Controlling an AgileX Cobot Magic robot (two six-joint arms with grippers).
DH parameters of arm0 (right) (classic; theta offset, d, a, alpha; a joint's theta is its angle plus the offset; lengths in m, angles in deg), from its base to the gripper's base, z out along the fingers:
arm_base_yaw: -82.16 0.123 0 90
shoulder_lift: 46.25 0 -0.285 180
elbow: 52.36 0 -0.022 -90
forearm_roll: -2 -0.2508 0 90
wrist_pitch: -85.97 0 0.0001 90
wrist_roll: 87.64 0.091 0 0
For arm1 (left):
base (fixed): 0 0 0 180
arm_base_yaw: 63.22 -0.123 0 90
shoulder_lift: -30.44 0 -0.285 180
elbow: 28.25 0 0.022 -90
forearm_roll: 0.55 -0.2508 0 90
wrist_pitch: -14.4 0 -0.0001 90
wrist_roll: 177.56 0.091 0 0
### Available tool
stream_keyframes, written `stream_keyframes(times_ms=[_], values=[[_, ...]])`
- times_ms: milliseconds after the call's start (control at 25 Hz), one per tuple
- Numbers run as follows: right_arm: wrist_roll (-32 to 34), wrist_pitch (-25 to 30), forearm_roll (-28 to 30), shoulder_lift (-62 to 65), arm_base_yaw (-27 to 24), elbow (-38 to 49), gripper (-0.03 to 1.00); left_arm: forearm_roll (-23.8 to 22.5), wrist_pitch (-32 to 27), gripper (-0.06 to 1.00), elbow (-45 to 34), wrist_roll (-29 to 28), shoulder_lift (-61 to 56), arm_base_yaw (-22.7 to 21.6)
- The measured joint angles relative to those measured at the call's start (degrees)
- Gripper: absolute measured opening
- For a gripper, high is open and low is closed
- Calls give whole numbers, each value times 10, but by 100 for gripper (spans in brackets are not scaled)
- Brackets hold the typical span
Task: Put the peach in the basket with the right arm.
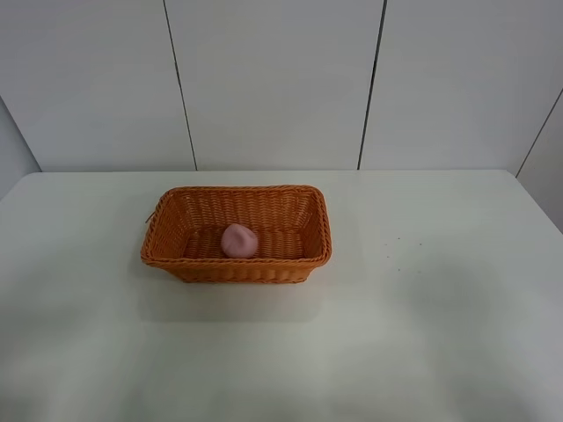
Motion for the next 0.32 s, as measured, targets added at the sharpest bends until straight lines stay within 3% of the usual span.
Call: stream_keyframes(times_ms=[320], values=[[0, 0, 0, 0, 0, 0, 70, 0, 0, 99, 0, 0, 0, 0]])
